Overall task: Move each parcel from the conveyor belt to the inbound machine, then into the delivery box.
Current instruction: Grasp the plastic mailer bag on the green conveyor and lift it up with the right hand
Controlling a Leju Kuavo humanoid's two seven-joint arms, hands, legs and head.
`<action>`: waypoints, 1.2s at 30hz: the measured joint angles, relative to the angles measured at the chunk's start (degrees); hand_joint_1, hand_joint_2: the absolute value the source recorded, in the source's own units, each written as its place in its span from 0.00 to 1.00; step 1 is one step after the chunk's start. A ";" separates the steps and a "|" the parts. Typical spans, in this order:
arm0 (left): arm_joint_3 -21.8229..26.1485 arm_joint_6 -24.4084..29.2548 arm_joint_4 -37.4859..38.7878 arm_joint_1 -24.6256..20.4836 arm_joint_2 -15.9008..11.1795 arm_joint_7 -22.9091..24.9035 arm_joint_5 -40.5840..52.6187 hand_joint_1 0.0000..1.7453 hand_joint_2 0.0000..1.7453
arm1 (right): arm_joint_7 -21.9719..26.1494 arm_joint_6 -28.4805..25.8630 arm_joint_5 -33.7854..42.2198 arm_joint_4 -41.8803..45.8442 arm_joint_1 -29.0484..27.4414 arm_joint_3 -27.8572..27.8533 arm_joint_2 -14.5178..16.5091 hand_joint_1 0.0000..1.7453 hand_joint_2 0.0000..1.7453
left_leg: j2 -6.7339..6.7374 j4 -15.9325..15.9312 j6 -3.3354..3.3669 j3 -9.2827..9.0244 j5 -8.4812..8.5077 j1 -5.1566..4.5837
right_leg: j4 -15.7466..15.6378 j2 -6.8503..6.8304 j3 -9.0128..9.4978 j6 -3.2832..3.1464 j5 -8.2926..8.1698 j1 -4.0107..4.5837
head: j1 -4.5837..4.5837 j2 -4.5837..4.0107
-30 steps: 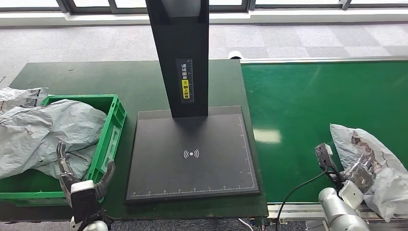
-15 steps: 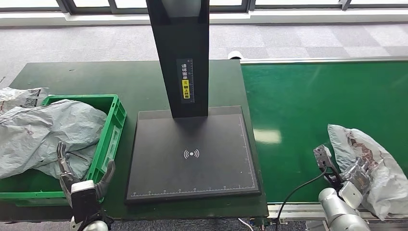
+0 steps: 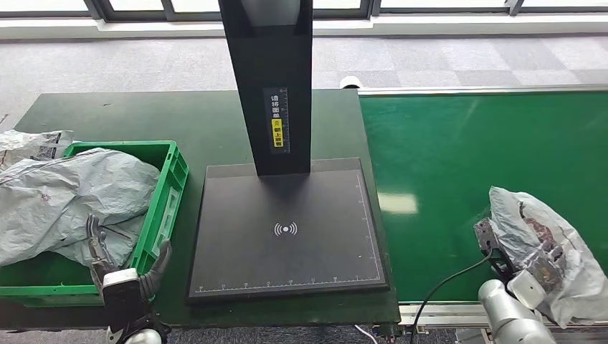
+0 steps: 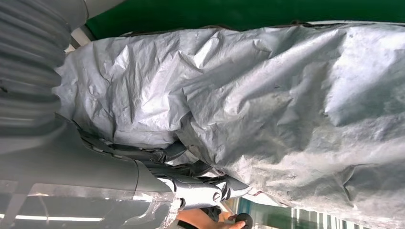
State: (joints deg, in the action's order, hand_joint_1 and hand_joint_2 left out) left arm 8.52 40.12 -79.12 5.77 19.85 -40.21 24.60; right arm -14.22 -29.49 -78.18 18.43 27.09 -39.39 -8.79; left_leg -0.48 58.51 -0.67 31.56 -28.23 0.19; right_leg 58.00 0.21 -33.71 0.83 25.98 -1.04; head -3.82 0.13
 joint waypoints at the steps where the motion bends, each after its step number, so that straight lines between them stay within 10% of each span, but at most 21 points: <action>1: 0.00 0.00 0.10 -0.01 0.00 -0.01 -0.15 0.00 1.00 | 0.18 0.13 -0.13 0.00 -0.04 0.00 -0.02 0.00 1.00 | 0.00 0.00 0.00 -0.01 0.00 0.00 | 0.00 0.00 0.01 0.00 0.00 0.00 | 0.00 0.00; 8: -0.21 0.01 0.81 -0.12 0.02 -0.01 -2.05 0.00 1.00 | 0.11 0.20 -1.46 0.00 -0.15 0.00 -0.02 0.08 1.00 | 0.01 0.03 0.05 -0.03 -0.03 0.00 | -0.01 0.00 0.05 0.02 -0.01 0.00 | 0.00 0.00; 13: -0.27 -0.01 1.23 -0.17 0.04 -0.01 -2.55 0.00 1.00 | 0.06 0.25 -1.87 0.00 -0.75 0.00 -0.04 1.00 1.00 | 0.01 0.05 0.07 -0.01 -0.02 -0.01 | -0.01 0.00 0.04 0.03 -0.02 0.00 | 0.00 0.00; 36: -0.37 0.00 2.89 -0.45 0.04 -0.03 -2.76 0.00 1.00 | -0.03 0.27 -4.55 -0.11 -1.05 0.00 -0.57 1.00 1.00 | 0.04 0.04 0.07 0.00 -0.02 0.00 | -0.01 0.02 0.02 0.03 -0.02 0.00 | 0.00 0.00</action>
State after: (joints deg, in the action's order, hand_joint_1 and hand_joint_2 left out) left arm 8.15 40.12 -76.24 5.32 19.89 -40.24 21.84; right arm -14.26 -29.22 -82.73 18.32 26.03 -39.39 -9.35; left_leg -0.44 58.55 -0.61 31.56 -28.25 0.18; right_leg 57.99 0.23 -33.69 0.86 25.96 -1.04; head -3.82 0.13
